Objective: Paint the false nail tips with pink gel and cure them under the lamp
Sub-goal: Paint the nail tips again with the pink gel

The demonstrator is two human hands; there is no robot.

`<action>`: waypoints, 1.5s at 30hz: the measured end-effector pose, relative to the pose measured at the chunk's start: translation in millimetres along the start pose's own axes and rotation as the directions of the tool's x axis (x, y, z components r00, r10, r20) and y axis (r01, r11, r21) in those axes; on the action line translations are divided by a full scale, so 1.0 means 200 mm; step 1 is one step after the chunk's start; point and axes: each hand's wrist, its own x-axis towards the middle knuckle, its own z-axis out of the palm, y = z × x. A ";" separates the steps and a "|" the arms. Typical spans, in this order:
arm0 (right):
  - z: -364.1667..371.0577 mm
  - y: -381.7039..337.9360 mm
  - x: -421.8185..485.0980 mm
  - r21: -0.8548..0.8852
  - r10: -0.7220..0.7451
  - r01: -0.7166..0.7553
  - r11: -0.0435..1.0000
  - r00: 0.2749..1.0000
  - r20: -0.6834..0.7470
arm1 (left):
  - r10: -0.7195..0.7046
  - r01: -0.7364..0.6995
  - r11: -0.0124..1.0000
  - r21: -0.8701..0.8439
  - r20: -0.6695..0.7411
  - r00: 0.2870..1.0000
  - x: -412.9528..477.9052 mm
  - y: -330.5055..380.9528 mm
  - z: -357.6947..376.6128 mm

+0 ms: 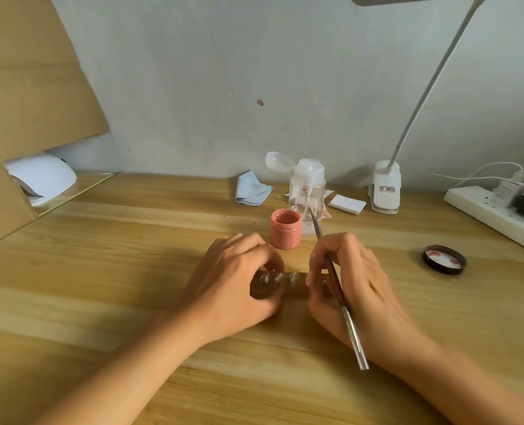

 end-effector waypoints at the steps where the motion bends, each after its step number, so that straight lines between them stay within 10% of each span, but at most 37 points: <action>1: 0.00 0.00 0.00 -0.007 0.001 -0.001 1.000 1.000 0.006 | -0.001 0.001 1.000 0.003 -0.001 1.000 0.00 0.01 0.00; 34: 0.04 -0.01 -0.01 -0.187 -0.195 0.179 0.966 0.978 -0.070 | 0.010 -0.008 0.999 0.037 -0.045 0.999 0.00 0.01 0.02; 45: 0.03 -0.01 -0.04 -0.016 -0.034 0.032 0.999 0.984 -0.174 | -0.542 0.543 0.836 0.074 -0.044 0.839 0.02 -0.30 -0.09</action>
